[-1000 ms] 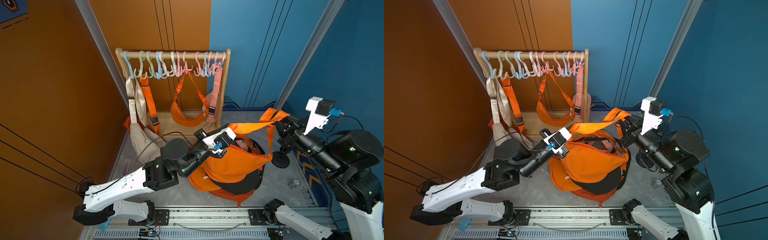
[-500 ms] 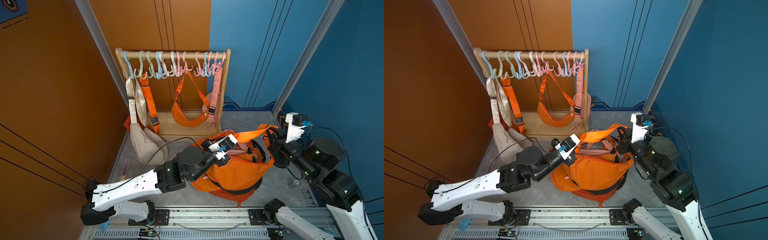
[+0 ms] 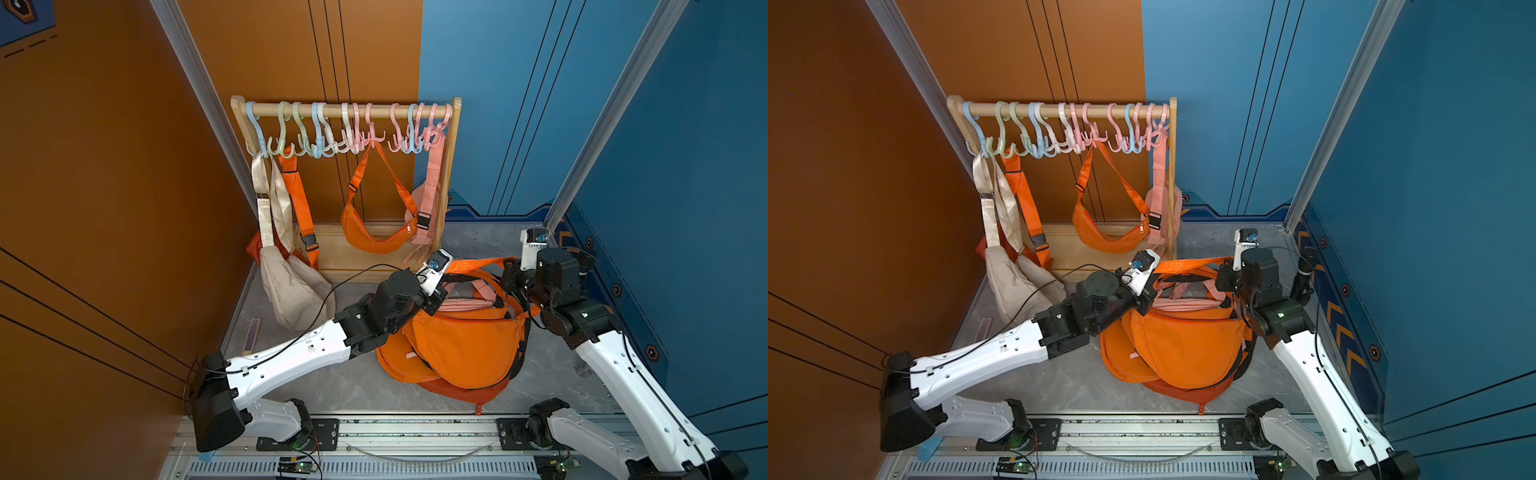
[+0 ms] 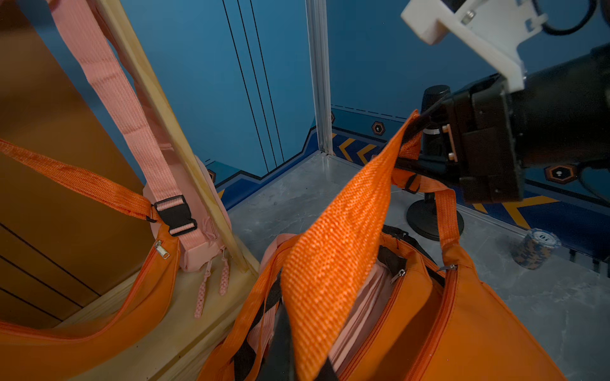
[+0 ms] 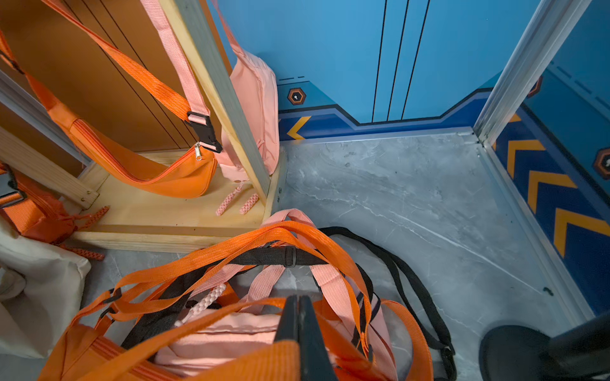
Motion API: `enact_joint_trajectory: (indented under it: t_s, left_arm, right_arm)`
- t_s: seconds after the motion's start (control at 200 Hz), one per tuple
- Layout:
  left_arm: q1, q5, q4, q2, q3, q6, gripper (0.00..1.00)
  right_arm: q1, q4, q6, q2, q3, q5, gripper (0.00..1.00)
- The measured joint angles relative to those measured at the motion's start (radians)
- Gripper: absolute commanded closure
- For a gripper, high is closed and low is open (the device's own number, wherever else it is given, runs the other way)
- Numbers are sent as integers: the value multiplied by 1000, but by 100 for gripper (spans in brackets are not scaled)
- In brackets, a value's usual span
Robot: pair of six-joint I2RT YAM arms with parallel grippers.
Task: Take the bag off the hook
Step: Place the bag inside the bag.
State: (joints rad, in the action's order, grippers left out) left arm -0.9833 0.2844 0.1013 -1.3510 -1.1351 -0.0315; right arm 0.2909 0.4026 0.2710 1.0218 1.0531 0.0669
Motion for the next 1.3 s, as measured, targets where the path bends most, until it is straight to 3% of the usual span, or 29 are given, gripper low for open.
enact_joint_trajectory:
  t_s: [0.235,0.495,0.601,0.791,0.991,1.176,1.236,1.301]
  left_arm:
    - [129,-97,39,-70,45,113,100]
    - [172,-166,96,-183,45,197,100]
    - [190,-183,108,-234,44,226,100]
    - [229,-211,121,-301,41,276,89]
    - [262,-233,121,-320,41,319,59]
    - [272,-246,128,-302,68,355,47]
    - [275,-252,127,-284,83,362,42]
    - [275,-262,129,-257,102,373,40]
  right_arm:
    - [-38,-114,48,128,-8,-91,97]
    - [-93,-221,102,287,-15,-161,97]
    - [-104,-253,117,342,-16,-174,91]
    - [-121,-300,142,435,-16,-200,83]
    - [-156,-336,175,496,-16,-224,61]
    - [-178,-360,204,504,-17,-254,8]
    - [-180,-369,211,504,-19,-260,1]
    - [-180,-370,210,502,-23,-266,0]
